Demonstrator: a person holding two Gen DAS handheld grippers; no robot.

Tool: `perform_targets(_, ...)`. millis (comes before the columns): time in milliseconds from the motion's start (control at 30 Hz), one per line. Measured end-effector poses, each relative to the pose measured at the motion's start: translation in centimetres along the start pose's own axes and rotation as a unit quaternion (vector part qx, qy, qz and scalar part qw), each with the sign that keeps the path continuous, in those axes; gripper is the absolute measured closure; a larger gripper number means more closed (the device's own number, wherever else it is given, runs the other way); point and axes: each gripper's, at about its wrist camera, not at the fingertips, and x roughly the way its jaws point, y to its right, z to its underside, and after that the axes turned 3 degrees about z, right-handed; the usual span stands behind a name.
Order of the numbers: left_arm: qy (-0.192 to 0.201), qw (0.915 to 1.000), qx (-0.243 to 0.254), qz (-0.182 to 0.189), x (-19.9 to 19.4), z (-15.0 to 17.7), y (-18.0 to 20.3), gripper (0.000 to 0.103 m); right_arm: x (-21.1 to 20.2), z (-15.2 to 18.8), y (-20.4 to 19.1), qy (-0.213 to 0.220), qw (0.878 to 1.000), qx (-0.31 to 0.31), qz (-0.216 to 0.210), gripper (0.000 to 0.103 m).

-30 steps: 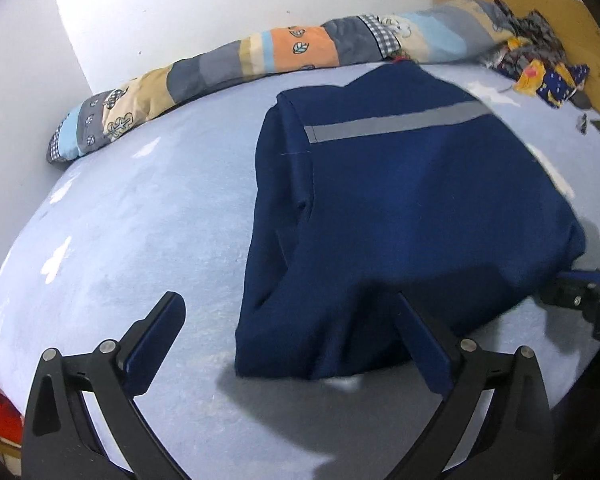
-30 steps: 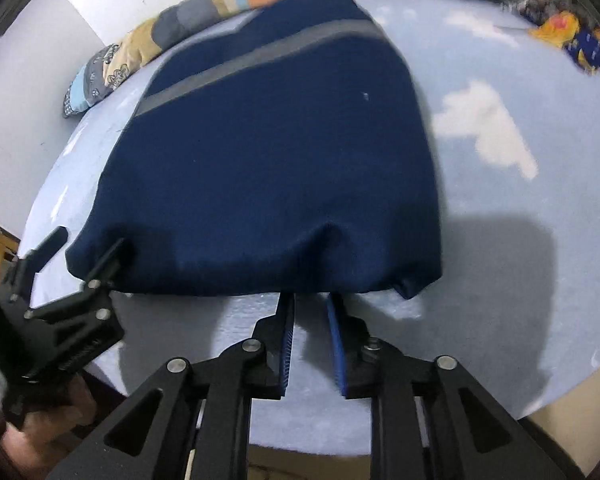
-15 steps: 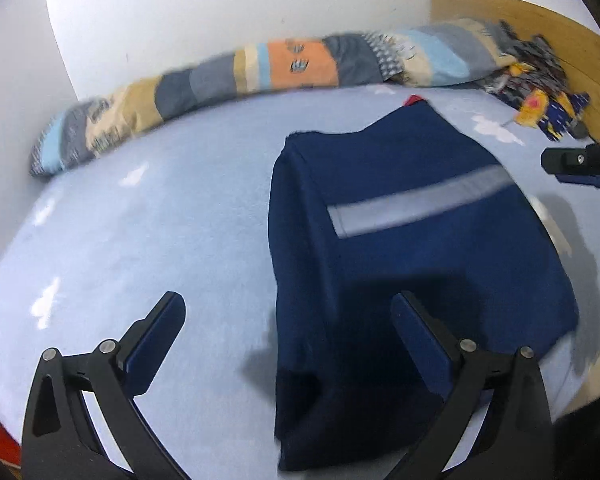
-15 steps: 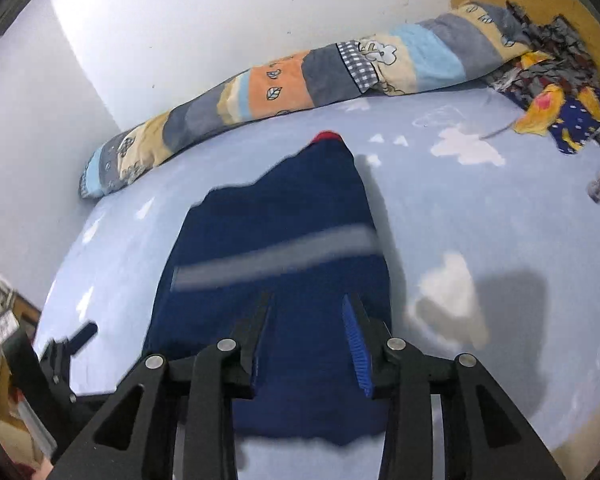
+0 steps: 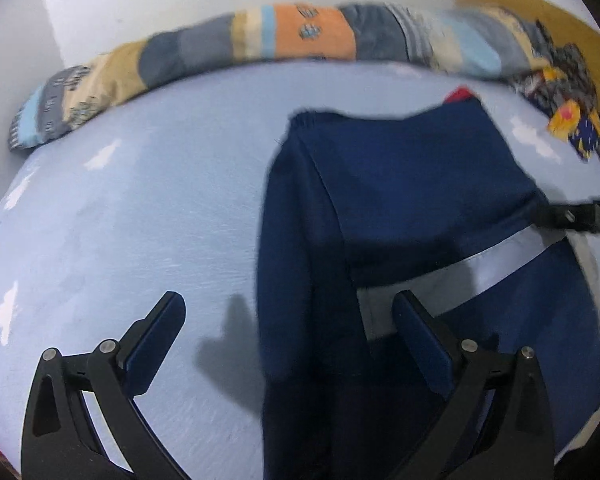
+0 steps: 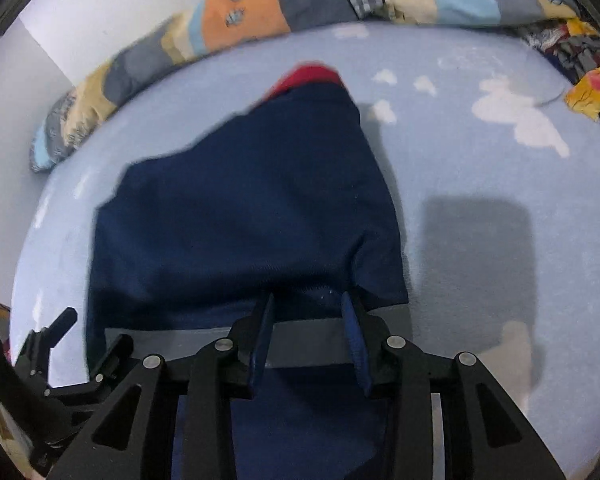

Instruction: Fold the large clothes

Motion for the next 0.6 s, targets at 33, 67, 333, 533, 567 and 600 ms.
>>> perform_targets(33, 0.012, 0.9998, -0.013, 0.002, -1.3, 0.5, -0.2, 0.0, -1.2, 0.5, 0.0, 0.008, 1.0, 0.001, -0.01, 0.065)
perform_targets(67, 0.022, 0.9995, -0.02, 0.007, -2.4, 1.0, -0.2, 0.0, -2.6, 1.3, 0.1, 0.021, 1.0, 0.006, -0.02, 0.065)
perform_targets(333, 0.104, 0.9944, 0.008, 0.014, -12.3, 7.1, 2.1, 0.0, -11.6, 12.2, -1.1, 0.13, 0.991, -0.027, -0.031, 0.053)
perform_targets(533, 0.146, 0.9891, 0.009, 0.016, -17.2, 10.5, 2.3, 0.0, -16.0, 17.7, -1.7, 0.186, 0.981, -0.042, -0.023, 0.039)
perform_targets(567, 0.151, 0.9883, 0.008, 0.016, -17.9, 11.0, 2.3, 0.0, -16.6, 18.5, -1.8, 0.196, 0.979, -0.04, -0.029, 0.034)
perform_targets(600, 0.156, 0.9877, 0.006, 0.014, -18.5, 11.4, 2.2, 0.0, -17.0, 19.1, -1.9, 0.2, 0.979, -0.038, -0.033, 0.032)
